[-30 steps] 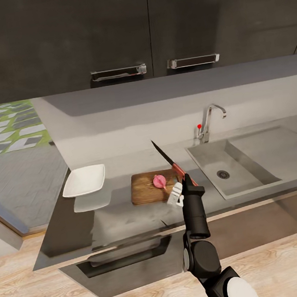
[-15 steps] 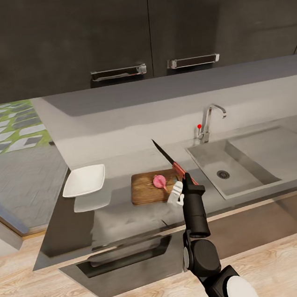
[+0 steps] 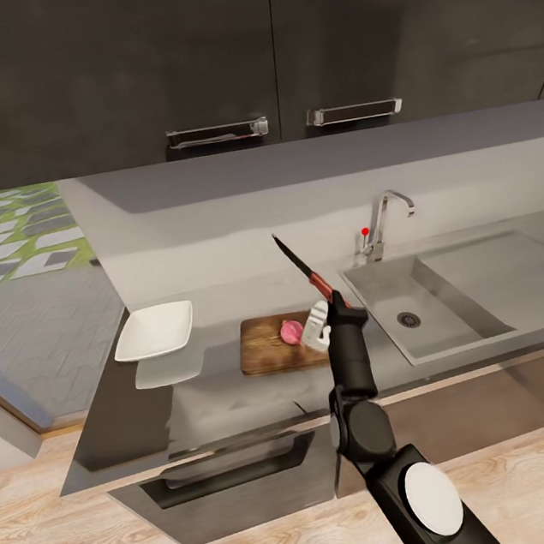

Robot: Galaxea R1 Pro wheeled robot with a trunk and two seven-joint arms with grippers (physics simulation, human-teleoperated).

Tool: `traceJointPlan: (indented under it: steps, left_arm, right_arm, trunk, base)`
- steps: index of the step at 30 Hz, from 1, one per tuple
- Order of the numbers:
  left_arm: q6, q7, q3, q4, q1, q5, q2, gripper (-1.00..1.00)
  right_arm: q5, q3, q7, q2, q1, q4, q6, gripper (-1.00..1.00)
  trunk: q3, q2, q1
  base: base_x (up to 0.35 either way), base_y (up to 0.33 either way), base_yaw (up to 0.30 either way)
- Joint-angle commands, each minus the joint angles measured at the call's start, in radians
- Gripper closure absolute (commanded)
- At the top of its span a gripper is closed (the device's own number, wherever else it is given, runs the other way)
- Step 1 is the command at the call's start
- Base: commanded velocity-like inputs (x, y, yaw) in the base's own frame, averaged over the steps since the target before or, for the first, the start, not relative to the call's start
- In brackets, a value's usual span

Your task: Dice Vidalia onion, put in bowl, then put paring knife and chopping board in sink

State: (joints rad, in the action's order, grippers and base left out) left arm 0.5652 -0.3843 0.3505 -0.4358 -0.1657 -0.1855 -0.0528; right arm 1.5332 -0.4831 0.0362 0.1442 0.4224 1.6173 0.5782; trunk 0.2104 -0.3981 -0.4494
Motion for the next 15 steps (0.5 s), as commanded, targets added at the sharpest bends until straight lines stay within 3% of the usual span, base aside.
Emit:
traceJointPlan:
  steps: [1, 6, 8, 10, 15]
  left_arm:
    - [0.002, -0.005, 0.008, -0.002, 0.0, -0.009, -0.001, -1.0]
    - [0.002, -0.005, 0.008, -0.001, 0.0, -0.009, -0.001, -1.0]
    - [0.001, -0.005, 0.008, 0.0, 0.0, -0.009, -0.001, -1.0]
    - [0.001, -0.005, 0.008, 0.001, 0.0, -0.009, 0.0, -1.0]
    - [0.001, -0.005, 0.008, 0.002, 0.0, -0.009, 0.001, -1.0]
  right_arm:
    - [0.002, -0.002, -0.001, 0.0, 0.005, -0.001, 0.006, 1.0]
    - [0.002, 0.001, -0.007, 0.0, 0.018, -0.003, 0.006, 1.0]
    - [0.002, 0.025, -0.025, 0.0, 0.034, -0.005, 0.006, 1.0]
    - [0.003, 0.062, -0.068, 0.0, 0.065, -0.007, 0.007, 1.0]
    - [0.005, 0.088, -0.209, 0.0, 0.137, -0.012, 0.012, 1.0]
  trunk:
    - [0.002, -0.002, -0.001]
    - [0.002, -0.002, -0.001]
    - [0.002, -0.002, -0.001]
    - [0.002, -0.002, -0.001]
    - [0.002, -0.002, -0.001]
  base:
    - [0.0, 0.0, 0.0]
    - [0.0, 0.0, 0.0]
    - [0.0, 0.0, 0.0]
    - [0.0, 0.0, 0.0]
    - [0.0, 0.0, 0.0]
